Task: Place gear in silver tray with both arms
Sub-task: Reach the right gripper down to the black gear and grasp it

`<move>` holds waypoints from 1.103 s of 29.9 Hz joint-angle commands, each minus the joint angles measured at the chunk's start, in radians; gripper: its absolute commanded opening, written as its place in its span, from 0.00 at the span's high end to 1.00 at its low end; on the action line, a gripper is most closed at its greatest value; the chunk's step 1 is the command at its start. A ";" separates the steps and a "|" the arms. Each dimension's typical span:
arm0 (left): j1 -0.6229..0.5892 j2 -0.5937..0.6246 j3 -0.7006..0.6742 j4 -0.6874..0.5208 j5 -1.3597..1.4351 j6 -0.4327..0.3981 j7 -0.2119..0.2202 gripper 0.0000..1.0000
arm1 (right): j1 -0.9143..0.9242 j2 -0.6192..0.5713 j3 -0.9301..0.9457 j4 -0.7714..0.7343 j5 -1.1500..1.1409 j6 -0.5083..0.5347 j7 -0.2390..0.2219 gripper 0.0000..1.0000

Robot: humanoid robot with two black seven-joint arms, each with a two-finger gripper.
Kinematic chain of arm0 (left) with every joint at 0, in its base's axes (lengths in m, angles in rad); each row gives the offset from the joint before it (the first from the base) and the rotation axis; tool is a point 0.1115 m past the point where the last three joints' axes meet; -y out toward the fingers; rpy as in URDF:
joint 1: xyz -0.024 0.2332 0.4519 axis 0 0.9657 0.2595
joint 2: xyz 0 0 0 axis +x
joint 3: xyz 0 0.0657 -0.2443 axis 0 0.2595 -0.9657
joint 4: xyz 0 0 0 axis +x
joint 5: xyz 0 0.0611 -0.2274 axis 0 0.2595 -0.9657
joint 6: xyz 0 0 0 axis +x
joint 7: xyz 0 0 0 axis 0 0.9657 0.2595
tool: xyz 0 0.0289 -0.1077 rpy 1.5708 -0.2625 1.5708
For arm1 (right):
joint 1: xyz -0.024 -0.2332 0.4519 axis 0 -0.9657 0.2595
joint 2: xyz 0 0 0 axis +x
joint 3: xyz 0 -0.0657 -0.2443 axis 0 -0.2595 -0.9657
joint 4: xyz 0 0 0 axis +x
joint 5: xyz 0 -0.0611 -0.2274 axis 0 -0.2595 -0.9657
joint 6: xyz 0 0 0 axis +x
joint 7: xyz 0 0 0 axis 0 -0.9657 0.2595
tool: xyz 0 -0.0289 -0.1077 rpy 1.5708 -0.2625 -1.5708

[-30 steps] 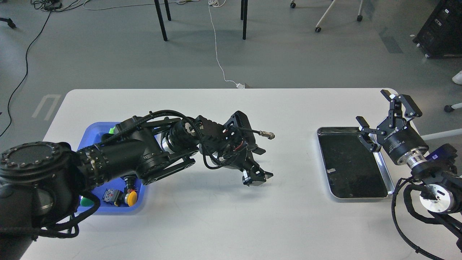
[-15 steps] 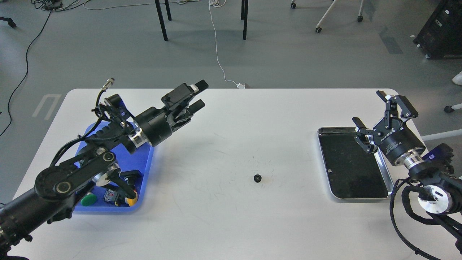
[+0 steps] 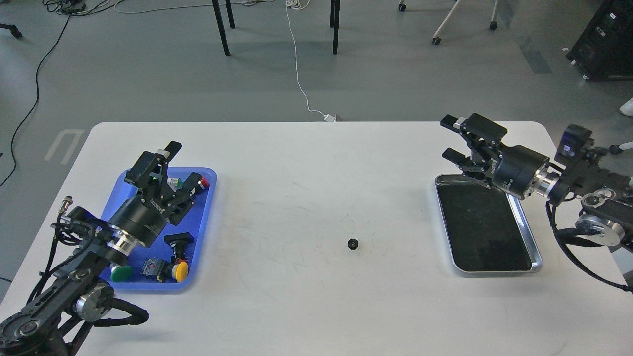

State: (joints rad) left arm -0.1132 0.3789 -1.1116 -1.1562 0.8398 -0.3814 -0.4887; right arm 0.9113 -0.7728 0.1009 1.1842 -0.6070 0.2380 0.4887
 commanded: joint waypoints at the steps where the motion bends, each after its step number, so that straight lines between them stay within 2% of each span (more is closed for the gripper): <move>1: 0.006 0.000 -0.027 0.001 -0.100 -0.062 0.010 0.02 | 0.289 0.007 -0.301 0.035 -0.106 0.001 0.000 0.01; 3: 0.006 0.003 -0.030 0.001 -0.139 -0.062 0.039 0.02 | 0.438 0.061 -0.462 0.045 -0.216 0.001 0.000 0.01; 7: 0.006 -0.002 -0.051 0.001 -0.146 -0.057 0.044 0.02 | 0.576 0.191 -0.659 0.035 -0.407 0.001 0.000 0.01; 18: 0.006 -0.028 -0.057 -0.013 -0.145 -0.056 0.045 0.02 | 0.624 0.478 -0.857 -0.081 -0.586 -0.017 0.000 0.01; 22: 0.006 -0.026 -0.056 -0.017 -0.146 -0.060 0.045 0.02 | 0.624 0.549 -0.900 -0.103 -0.625 -0.084 0.000 0.02; 29: 0.015 -0.028 -0.056 -0.037 -0.145 -0.060 0.045 0.02 | 0.606 0.694 -1.056 -0.172 -0.622 -0.295 0.000 0.07; 33: 0.018 -0.028 -0.056 -0.040 -0.145 -0.062 0.045 0.02 | 0.587 0.736 -1.067 -0.186 -0.619 -0.312 0.000 0.09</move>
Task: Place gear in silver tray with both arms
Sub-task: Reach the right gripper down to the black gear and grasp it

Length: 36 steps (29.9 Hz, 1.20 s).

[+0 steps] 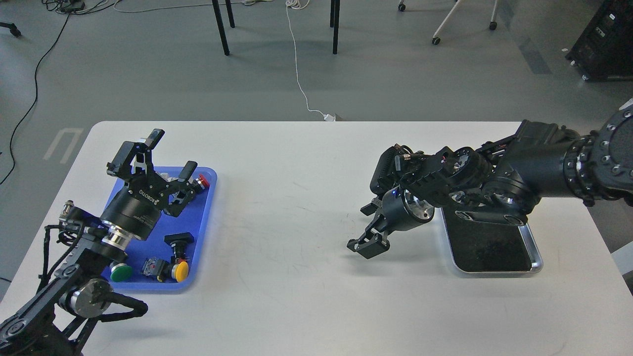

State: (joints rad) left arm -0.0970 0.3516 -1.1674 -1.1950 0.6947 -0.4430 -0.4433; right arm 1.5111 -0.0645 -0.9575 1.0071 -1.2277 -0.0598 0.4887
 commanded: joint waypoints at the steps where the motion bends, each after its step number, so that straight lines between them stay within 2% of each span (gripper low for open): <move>1: 0.002 0.000 0.000 -0.003 0.000 0.000 0.000 0.02 | -0.017 0.032 -0.013 -0.015 0.002 -0.014 0.000 0.11; 3: 0.003 -0.002 -0.002 -0.005 0.000 0.000 0.000 0.02 | -0.028 0.041 -0.027 -0.027 0.002 -0.018 0.000 0.16; 6: 0.006 -0.011 -0.002 -0.005 0.000 0.003 0.000 0.02 | -0.037 0.054 -0.030 -0.031 0.002 -0.020 0.000 0.33; 11: 0.006 -0.014 -0.014 -0.006 0.000 0.000 0.000 0.02 | -0.040 0.055 -0.036 -0.039 0.002 -0.025 0.000 0.35; 19: 0.013 -0.013 -0.012 -0.006 0.000 -0.002 0.000 0.02 | -0.054 0.055 -0.040 -0.042 0.002 -0.025 0.000 0.43; 21: 0.013 -0.013 -0.012 -0.006 0.000 -0.002 0.000 0.02 | -0.054 0.055 -0.040 -0.042 0.004 -0.025 0.000 0.59; 22: 0.013 -0.013 -0.012 -0.006 0.000 -0.002 0.000 0.02 | -0.054 0.055 -0.040 -0.042 0.004 -0.025 0.000 0.64; 30: 0.013 -0.010 -0.014 -0.006 -0.001 -0.003 0.000 0.02 | -0.052 0.054 -0.053 -0.042 0.002 -0.018 0.000 0.80; 36: 0.013 -0.011 -0.014 -0.006 -0.001 -0.003 0.000 0.02 | -0.045 0.049 -0.060 -0.038 0.007 -0.018 0.000 0.85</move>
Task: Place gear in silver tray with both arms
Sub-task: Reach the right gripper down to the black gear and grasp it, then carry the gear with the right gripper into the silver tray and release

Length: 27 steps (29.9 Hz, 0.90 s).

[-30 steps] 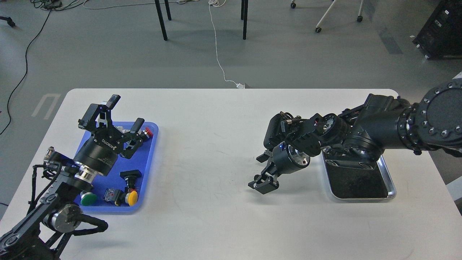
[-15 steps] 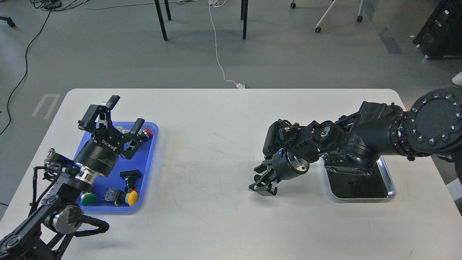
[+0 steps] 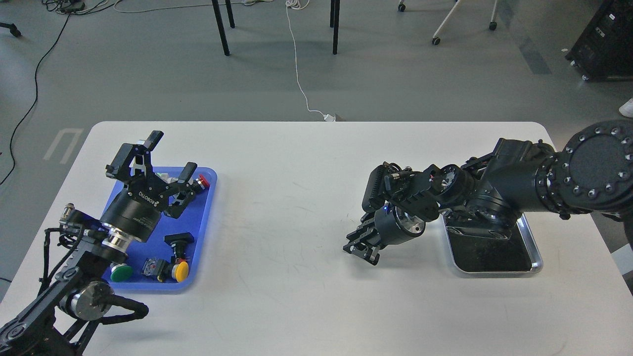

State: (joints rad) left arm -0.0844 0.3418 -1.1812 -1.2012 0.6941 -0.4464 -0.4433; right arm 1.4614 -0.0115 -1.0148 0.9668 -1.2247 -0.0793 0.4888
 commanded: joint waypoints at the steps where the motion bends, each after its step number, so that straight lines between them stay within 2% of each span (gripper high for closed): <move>1: 0.000 -0.001 0.002 0.000 -0.001 0.000 0.000 0.02 | 0.010 -0.010 0.002 0.004 0.005 0.000 0.000 0.85; 6: -0.002 -0.003 0.002 0.000 0.001 0.000 0.000 0.02 | 0.086 -0.096 0.013 0.038 0.005 -0.002 0.000 0.85; 12: -0.002 -0.007 0.002 0.000 0.001 0.000 0.002 0.02 | 0.186 -0.287 -0.004 0.079 -0.035 0.004 0.000 0.85; 18: -0.002 -0.004 0.002 0.000 0.001 -0.002 0.000 0.02 | 0.165 -0.478 -0.051 0.063 -0.140 0.010 0.000 0.84; 27: -0.002 -0.009 0.002 0.000 0.001 0.000 0.000 0.02 | 0.021 -0.504 -0.074 -0.091 -0.137 0.009 0.000 0.84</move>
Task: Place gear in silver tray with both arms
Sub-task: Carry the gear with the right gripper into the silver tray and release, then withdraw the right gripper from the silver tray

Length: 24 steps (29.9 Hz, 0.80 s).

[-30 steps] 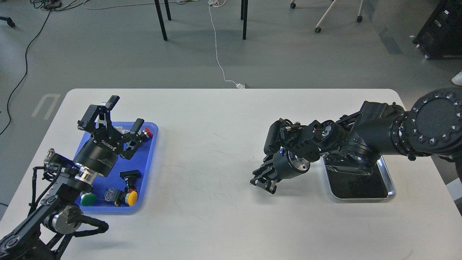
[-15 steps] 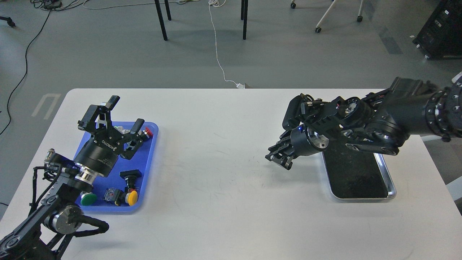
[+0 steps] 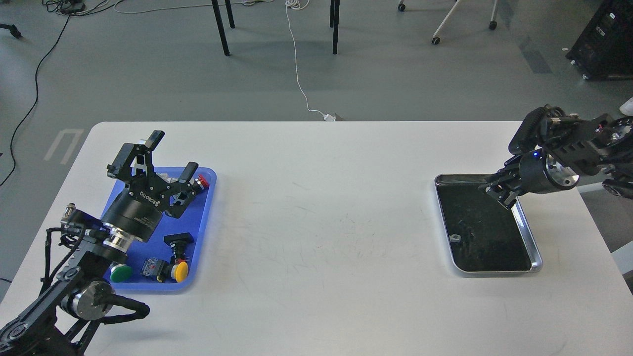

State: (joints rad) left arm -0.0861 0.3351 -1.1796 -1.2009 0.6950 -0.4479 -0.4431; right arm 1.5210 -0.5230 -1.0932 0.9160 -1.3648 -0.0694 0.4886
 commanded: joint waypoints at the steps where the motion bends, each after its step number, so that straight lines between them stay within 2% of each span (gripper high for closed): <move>1: 0.000 -0.002 0.000 0.000 0.000 0.002 0.000 0.02 | -0.051 0.011 0.007 -0.048 0.003 -0.001 0.000 0.84; 10: 0.000 -0.002 0.000 0.000 0.000 0.003 0.001 0.02 | -0.131 0.070 0.038 -0.135 0.003 -0.001 0.000 0.78; 12: 0.000 -0.004 0.000 0.000 0.001 0.003 0.001 0.02 | -0.142 0.080 0.045 -0.135 0.004 -0.006 0.000 0.71; 17: 0.000 -0.001 0.000 0.000 0.000 0.003 0.001 0.02 | -0.153 0.078 0.058 -0.132 0.004 -0.007 0.000 0.66; 21: 0.000 -0.002 0.000 0.000 0.001 0.005 0.000 0.02 | -0.156 0.074 0.065 -0.124 0.004 -0.012 0.000 0.54; 24: 0.002 -0.002 0.000 0.000 0.000 0.003 0.000 0.02 | -0.151 0.061 0.104 -0.114 0.009 -0.013 0.000 0.36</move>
State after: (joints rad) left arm -0.0851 0.3329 -1.1796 -1.2010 0.6960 -0.4438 -0.4422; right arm 1.3655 -0.4514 -1.0204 0.7909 -1.3600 -0.0809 0.4887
